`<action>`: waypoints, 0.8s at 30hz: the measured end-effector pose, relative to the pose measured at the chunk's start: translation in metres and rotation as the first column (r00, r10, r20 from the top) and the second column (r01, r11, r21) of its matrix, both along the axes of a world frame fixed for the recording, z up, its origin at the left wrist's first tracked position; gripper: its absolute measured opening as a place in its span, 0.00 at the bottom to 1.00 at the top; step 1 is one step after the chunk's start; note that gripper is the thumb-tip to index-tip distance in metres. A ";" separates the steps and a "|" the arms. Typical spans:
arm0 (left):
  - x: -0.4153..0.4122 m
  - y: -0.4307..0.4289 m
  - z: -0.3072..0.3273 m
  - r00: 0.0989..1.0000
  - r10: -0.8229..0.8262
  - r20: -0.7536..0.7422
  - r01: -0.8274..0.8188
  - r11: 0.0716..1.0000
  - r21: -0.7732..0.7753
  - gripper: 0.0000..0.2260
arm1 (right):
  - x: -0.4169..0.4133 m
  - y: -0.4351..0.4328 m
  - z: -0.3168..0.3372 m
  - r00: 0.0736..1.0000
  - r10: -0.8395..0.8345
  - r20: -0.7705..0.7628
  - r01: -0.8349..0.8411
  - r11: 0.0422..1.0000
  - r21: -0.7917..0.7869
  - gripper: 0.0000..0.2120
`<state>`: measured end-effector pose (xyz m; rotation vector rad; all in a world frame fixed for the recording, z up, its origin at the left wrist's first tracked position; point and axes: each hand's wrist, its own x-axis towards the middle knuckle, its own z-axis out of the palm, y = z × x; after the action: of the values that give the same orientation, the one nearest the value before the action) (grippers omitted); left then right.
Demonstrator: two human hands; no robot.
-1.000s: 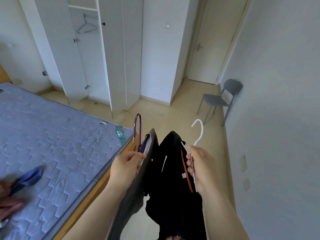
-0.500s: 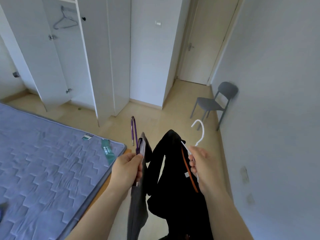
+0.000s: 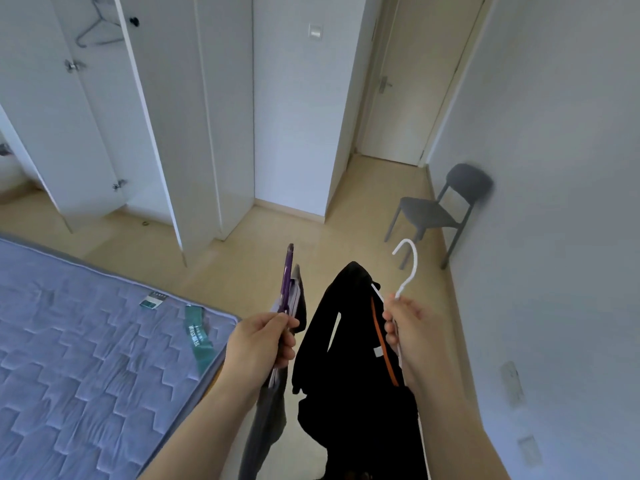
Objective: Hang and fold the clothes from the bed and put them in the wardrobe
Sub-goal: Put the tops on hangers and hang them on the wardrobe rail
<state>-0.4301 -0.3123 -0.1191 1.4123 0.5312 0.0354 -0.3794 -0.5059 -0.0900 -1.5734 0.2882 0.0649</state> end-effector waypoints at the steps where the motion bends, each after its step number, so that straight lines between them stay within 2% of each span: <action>1: 0.015 -0.002 0.003 1.000 0.016 0.000 -0.016 1.000 0.010 0.13 | 0.017 -0.001 0.000 1.000 0.008 -0.005 -0.008 1.000 0.007 0.06; 6: 0.090 -0.004 0.012 0.996 0.083 -0.029 -0.080 0.993 0.084 0.12 | 0.103 -0.003 -0.002 0.998 0.047 -0.035 -0.043 0.994 0.099 0.03; 13: 0.179 0.005 0.002 0.985 0.158 -0.062 -0.156 0.987 0.042 0.11 | 0.210 0.005 -0.004 0.983 0.159 -0.091 -0.128 0.952 0.279 0.07; 20: 0.291 0.042 -0.015 0.987 0.155 -0.028 -0.155 0.988 0.019 0.08 | 0.319 0.037 -0.016 0.978 0.147 -0.148 -0.098 0.950 0.295 0.06; 22: 0.322 0.054 -0.016 0.987 0.156 -0.026 -0.156 0.988 -0.020 0.08 | 0.349 0.048 -0.015 0.965 0.153 -0.211 -0.051 0.905 0.423 0.06; 24: 0.351 0.064 -0.016 0.985 0.164 -0.042 -0.167 0.984 -0.056 0.08 | 0.376 0.058 -0.011 0.942 0.174 -0.287 0.032 0.806 0.592 0.07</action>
<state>-0.0795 -0.2479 -0.1348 1.3104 0.6750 0.1259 -0.0035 -0.4476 -0.1015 -0.9371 0.4234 0.4445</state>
